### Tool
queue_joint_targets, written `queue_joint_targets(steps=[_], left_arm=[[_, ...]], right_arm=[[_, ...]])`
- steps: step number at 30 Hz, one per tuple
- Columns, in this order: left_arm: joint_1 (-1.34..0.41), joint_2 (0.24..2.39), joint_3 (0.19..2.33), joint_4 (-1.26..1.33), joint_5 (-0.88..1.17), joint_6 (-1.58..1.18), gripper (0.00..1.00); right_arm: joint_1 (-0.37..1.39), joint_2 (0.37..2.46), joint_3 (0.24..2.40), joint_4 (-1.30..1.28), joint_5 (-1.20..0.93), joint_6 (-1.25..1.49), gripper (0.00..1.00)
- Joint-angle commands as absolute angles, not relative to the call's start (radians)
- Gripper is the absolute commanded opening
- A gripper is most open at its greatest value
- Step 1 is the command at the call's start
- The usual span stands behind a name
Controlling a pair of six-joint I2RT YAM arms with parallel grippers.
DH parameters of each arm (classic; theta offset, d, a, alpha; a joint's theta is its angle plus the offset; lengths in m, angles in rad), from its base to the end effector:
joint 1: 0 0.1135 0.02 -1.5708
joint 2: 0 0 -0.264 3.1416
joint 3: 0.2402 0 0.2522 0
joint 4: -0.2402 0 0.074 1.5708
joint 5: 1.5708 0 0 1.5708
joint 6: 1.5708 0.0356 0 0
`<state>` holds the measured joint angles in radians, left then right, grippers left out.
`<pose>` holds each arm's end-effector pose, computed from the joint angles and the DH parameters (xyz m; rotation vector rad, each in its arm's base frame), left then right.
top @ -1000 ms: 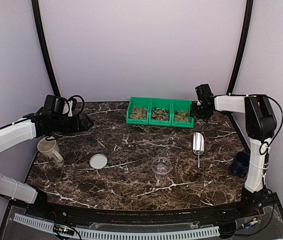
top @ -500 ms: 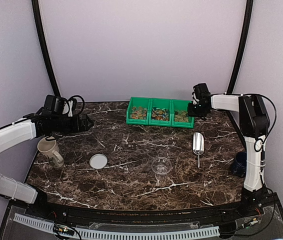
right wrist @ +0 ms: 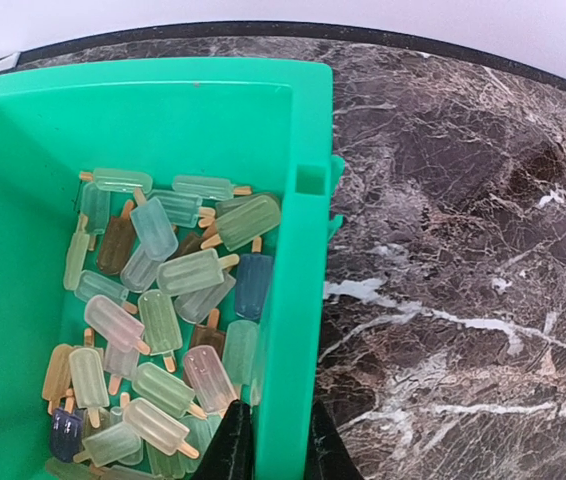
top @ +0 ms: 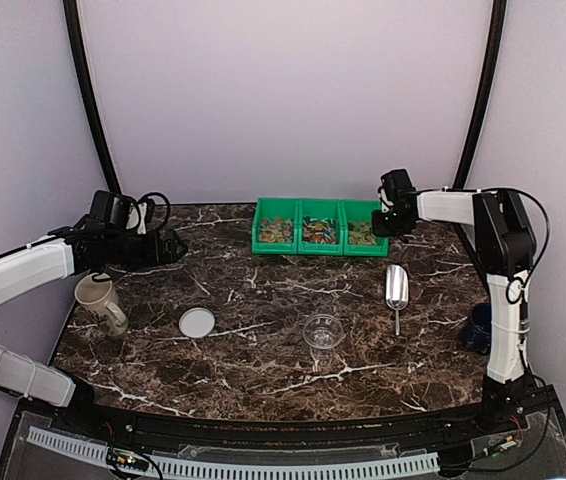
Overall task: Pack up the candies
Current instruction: Move the plate to the center of the board.
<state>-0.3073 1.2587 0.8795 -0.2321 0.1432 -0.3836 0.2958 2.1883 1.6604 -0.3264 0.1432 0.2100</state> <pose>0.2636 -0.0890 0.2671 -0.0019 2.2279 -0.5425 0.4668 0.1369 0.1748 -0.0387 2.4139 0.0585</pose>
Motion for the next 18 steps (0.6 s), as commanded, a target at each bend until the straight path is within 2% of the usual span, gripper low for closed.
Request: queue_joint_targets(steps=[1,18], left_arm=[[-0.300,1.252,0.867,-0.209,0.157,-0.393,0.99],[-0.296,1.235,0.864,-0.208,0.151,-0.395,0.99]], right_arm=[[0.350,2.202,1.687,-0.317,0.132,0.153,0.06],[0.585,2.327,1.867,-0.368,0.118,0.142,0.06]])
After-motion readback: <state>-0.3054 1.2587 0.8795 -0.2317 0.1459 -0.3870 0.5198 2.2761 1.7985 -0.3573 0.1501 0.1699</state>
